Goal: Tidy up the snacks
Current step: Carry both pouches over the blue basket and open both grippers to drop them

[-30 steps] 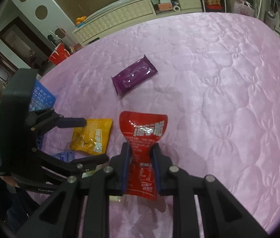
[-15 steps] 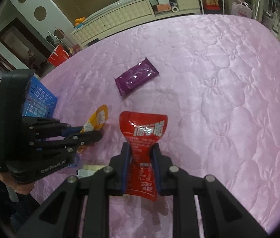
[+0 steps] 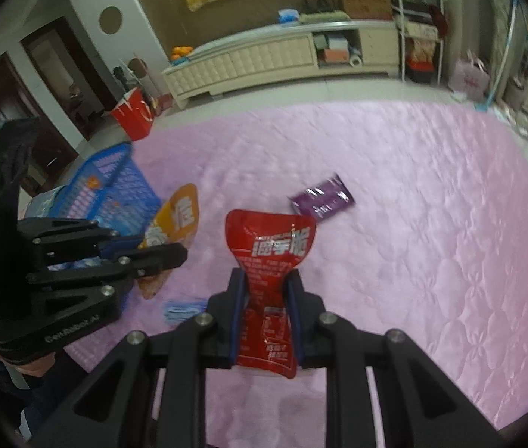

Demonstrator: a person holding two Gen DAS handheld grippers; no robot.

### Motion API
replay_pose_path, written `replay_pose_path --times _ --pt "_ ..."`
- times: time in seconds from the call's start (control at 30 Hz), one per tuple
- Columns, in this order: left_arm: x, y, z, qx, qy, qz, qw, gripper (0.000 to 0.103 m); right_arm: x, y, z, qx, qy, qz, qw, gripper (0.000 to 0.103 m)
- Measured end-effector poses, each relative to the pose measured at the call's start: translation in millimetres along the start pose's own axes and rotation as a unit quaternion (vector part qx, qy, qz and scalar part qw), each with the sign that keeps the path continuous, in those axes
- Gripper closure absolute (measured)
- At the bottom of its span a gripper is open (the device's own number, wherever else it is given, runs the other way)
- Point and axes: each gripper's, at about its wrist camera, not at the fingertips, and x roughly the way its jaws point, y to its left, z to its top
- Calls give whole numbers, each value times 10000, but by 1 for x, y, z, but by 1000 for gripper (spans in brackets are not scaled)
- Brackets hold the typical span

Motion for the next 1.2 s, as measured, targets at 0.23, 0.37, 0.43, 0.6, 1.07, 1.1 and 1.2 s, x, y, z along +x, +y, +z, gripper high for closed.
replay_pose_path --times 0.23,0.37,0.43,0.6,1.07,1.1,1.2 --pt "-62 57 -17 -376 -448 191 9981 94 -10 67 13 -387 -261 142 9988 78" --pt "-90 88 -36 -594 -566 412 9958 94 -4 107 19 -639 -310 269 9971 78" --pt "-105 104 -44 -681 -630 489 9945 94 0 121 20 -736 -291 310 9964 78" --pt "-129 144 -72 -969 -673 677 9907 94 15 160 23 -991 -203 416 9940 78" --pt "-126 203 -119 -1455 -442 607 9865 93 64 223 23 -1558 330 357 9866 77" --pt "-124 207 -121 -1482 -425 585 9863 93 68 225 24 -1589 361 341 9861 77" --pt "-118 212 -126 -1528 -377 518 9862 92 76 230 23 -1625 442 310 9852 77"
